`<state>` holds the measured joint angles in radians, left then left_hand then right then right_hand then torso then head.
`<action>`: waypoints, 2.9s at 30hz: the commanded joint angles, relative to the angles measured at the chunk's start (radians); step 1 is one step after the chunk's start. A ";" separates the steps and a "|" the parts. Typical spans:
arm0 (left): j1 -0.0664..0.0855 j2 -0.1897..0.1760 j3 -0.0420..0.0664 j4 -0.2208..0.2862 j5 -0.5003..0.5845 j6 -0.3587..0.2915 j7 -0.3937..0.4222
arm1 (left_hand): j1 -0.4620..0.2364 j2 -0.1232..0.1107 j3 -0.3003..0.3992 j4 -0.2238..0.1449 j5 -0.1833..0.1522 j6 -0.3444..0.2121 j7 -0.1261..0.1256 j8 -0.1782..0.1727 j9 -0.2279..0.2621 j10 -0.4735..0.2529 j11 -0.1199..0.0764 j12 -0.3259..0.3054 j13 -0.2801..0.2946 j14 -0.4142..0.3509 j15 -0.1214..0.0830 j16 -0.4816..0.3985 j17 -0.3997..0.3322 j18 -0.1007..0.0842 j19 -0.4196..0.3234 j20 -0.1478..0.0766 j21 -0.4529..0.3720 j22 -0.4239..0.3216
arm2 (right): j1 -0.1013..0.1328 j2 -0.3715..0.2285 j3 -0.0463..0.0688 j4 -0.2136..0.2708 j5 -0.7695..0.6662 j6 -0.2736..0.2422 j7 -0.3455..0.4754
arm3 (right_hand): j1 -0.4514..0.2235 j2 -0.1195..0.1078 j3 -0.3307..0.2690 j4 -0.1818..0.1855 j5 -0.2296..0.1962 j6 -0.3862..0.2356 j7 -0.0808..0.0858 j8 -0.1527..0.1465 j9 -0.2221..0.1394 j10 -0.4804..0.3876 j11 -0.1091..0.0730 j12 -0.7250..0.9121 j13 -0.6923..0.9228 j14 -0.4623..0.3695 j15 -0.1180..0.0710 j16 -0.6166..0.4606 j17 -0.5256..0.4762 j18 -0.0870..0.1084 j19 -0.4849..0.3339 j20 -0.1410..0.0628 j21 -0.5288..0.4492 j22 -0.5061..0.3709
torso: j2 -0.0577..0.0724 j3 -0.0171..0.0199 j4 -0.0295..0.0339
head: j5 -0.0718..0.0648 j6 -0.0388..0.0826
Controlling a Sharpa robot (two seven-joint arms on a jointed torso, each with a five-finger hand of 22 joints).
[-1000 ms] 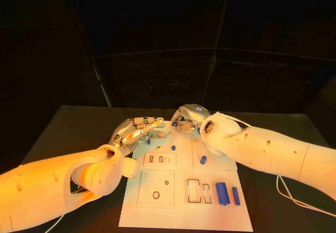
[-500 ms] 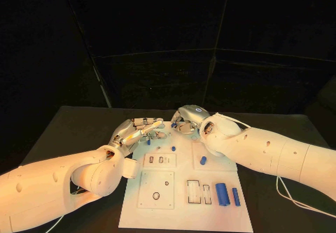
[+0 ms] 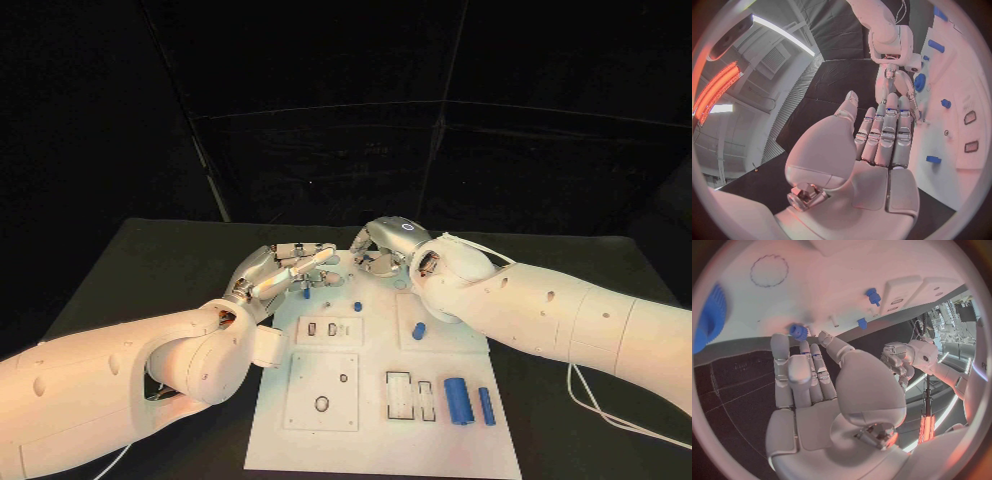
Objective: Assemble the parts on the task board
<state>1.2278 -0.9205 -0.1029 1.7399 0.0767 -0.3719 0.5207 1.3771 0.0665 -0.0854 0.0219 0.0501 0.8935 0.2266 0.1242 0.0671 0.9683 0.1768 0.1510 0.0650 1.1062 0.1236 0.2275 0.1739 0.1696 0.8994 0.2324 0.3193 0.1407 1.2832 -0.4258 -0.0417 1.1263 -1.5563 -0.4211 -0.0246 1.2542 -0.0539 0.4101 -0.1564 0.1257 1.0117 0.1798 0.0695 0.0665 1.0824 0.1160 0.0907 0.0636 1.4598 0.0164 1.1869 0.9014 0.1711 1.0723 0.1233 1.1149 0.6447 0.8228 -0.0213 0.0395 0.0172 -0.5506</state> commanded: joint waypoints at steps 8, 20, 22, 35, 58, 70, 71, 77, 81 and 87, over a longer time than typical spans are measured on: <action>0.003 0.000 0.000 0.000 -0.008 0.010 0.004 | -0.003 0.009 0.001 -0.006 -0.001 0.000 0.013 -0.004 -0.001 0.001 0.005 -0.007 0.000 0.006 0.001 -0.004 0.001 0.013 0.007 0.002 -0.005 -0.002 | 0.002 0.006 0.000 -0.002 0.001 -0.001 -0.011 | 0.000 -0.006 -0.002 0.007 -0.006 -0.006 -0.001 -0.006 -0.001 -0.006 -0.002 -0.005 0.000 -0.001 0.006 -0.005 -0.001 0.000 -0.006 0.001 -0.004 -0.001 | 0.001 0.0000 0.0011 | 0.005 0.002; 0.004 -0.001 0.000 0.000 -0.008 0.009 0.003 | -0.003 0.010 0.002 -0.006 -0.001 0.000 0.013 -0.004 -0.001 0.001 0.005 -0.007 0.000 0.007 0.001 -0.005 0.002 0.013 0.007 0.002 -0.006 -0.002 | 0.002 0.000 0.000 0.001 0.000 -0.003 -0.014 | 0.002 -0.007 -0.001 0.006 -0.004 -0.006 -0.001 -0.006 -0.001 -0.007 -0.002 -0.004 0.001 -0.002 0.006 -0.005 -0.001 0.000 -0.006 0.002 -0.004 -0.001 | 0.000 0.0005 -0.0019 | 0.004 0.001; 0.004 -0.001 0.000 0.000 -0.008 0.010 0.003 | -0.003 0.010 0.002 -0.006 -0.001 0.000 0.013 -0.004 -0.001 0.001 0.005 -0.007 0.000 0.007 0.001 -0.005 0.002 0.013 0.007 0.002 -0.006 -0.002 | 0.002 -0.002 0.000 0.001 0.000 -0.004 -0.014 | 0.003 -0.007 -0.001 0.006 -0.003 -0.006 -0.001 -0.005 -0.001 -0.007 -0.002 -0.004 0.001 -0.002 0.006 -0.005 -0.001 0.000 -0.006 0.002 -0.004 0.000 | 0.000 0.0006 -0.0016 | 0.003 0.002; 0.004 -0.001 0.000 -0.002 -0.008 0.010 0.003 | -0.003 0.011 0.002 -0.006 -0.002 0.000 0.013 -0.005 -0.001 0.001 0.005 -0.007 0.000 0.007 0.001 -0.005 0.002 0.013 0.007 0.002 -0.006 -0.003 | 0.002 -0.016 0.000 0.016 0.005 -0.084 0.020 | 0.012 -0.010 0.004 0.007 0.021 -0.006 -0.001 -0.003 0.001 -0.008 -0.002 0.003 0.002 -0.002 0.006 -0.005 -0.005 0.001 -0.007 0.003 -0.002 -0.001 | 0.000 0.0011 -0.0010 | 0.000 0.003; 0.004 -0.007 0.000 -0.006 -0.008 0.010 0.004 | -0.003 0.011 0.002 -0.007 -0.002 0.000 0.013 -0.005 -0.001 0.002 0.005 -0.008 0.000 0.007 0.001 -0.006 0.002 0.013 0.008 0.002 -0.006 -0.003 | 0.019 -0.129 0.076 0.073 -0.008 -0.028 -0.026 | 0.016 -0.026 0.000 0.004 0.024 -0.004 -0.003 -0.001 0.002 -0.012 -0.002 0.006 0.002 -0.005 0.006 -0.011 -0.016 0.002 -0.011 0.003 -0.004 -0.005 | 0.000 0.0006 -0.0039 | -0.010 0.017; 0.004 -0.006 0.000 -0.008 -0.008 0.011 0.004 | -0.003 0.011 0.002 -0.007 -0.002 0.000 0.013 -0.005 -0.001 0.002 0.005 -0.008 0.000 0.007 0.001 -0.006 0.002 0.013 0.008 0.002 -0.006 -0.003 | 0.025 -0.124 0.078 0.049 -0.059 0.096 -0.081 | 0.018 -0.042 -0.014 0.005 0.013 -0.001 -0.009 0.000 0.002 -0.029 -0.004 0.007 0.002 -0.007 0.005 -0.016 -0.026 0.004 -0.022 0.003 -0.010 -0.017 | 0.000 -0.0010 -0.0025 | -0.014 0.016; 0.004 -0.006 0.000 -0.008 -0.008 0.011 0.004 | -0.003 0.011 0.002 -0.007 -0.002 0.000 0.013 -0.005 -0.001 0.002 0.005 -0.008 0.000 0.007 0.001 -0.006 0.002 0.013 0.008 0.002 -0.006 -0.003 | 0.025 -0.122 0.078 0.046 -0.062 0.104 -0.082 | 0.018 -0.044 -0.016 0.006 0.011 -0.002 -0.010 0.000 0.002 -0.030 -0.004 0.008 0.002 -0.007 0.005 -0.017 -0.027 0.004 -0.023 0.003 -0.011 -0.018 | 0.000 -0.0012 -0.0019 | -0.015 0.016; 0.004 -0.005 0.000 -0.009 -0.008 0.011 0.004 | -0.003 0.011 0.002 -0.007 -0.002 0.000 0.013 -0.005 -0.001 0.002 0.005 -0.008 0.000 0.007 0.001 -0.006 0.002 0.013 0.008 0.002 -0.006 -0.003 | 0.025 -0.108 0.078 0.033 -0.076 0.135 -0.085 | 0.026 -0.053 -0.031 0.006 -0.005 -0.013 -0.012 -0.004 0.001 -0.040 -0.006 0.014 0.004 -0.008 0.004 -0.020 -0.034 0.005 -0.030 0.002 -0.017 -0.027 | 0.000 -0.0013 -0.0002 | -0.018 0.014; 0.004 -0.004 0.000 -0.010 -0.008 0.012 0.003 | -0.002 0.012 0.003 -0.009 -0.002 0.001 0.012 -0.006 -0.001 0.002 0.005 -0.008 0.000 0.008 0.000 -0.007 0.002 0.013 0.008 0.002 -0.006 -0.003 | 0.025 -0.098 0.078 0.024 -0.083 0.148 -0.084 | 0.045 -0.049 -0.036 0.001 -0.033 -0.012 -0.015 -0.002 0.002 -0.039 -0.008 0.026 0.005 -0.007 0.002 -0.019 -0.035 0.005 -0.031 0.001 -0.017 -0.029 | 0.001 -0.0008 0.0006 | -0.018 0.015; 0.004 -0.003 0.000 -0.011 -0.008 0.012 0.003 | -0.002 0.012 0.003 -0.009 -0.002 0.001 0.012 -0.006 -0.001 0.002 0.005 -0.008 0.000 0.008 0.000 -0.007 0.002 0.013 0.008 0.002 -0.006 -0.003 | 0.025 -0.084 0.077 0.015 -0.087 0.155 -0.079 | 0.048 -0.046 -0.037 0.001 -0.038 -0.010 -0.016 0.000 0.002 -0.037 -0.009 0.030 0.006 -0.007 0.001 -0.018 -0.034 0.005 -0.030 0.000 -0.017 -0.028 | 0.000 -0.0005 -0.0012 | -0.016 0.016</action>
<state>1.2304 -0.9247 -0.1030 1.7286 0.0765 -0.3720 0.5188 1.3731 0.0706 -0.0826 0.0191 0.0501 0.8935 0.2266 0.1243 0.0671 0.9683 0.1768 0.1471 0.0650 1.1062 0.1236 0.2276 0.1754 0.1696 0.8994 0.2324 0.3193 0.1389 1.3059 -0.5131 0.0346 1.1427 -1.6252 -0.2919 -0.1028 1.2951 -0.1023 0.3788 -0.1535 0.0908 1.0002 0.1682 0.0695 0.0677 1.0484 0.1107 0.1160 0.0679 1.4560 0.0198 1.1703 0.8675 0.1711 1.0471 0.1267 1.1026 0.6169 0.8234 -0.0221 0.0394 -0.0003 -0.5354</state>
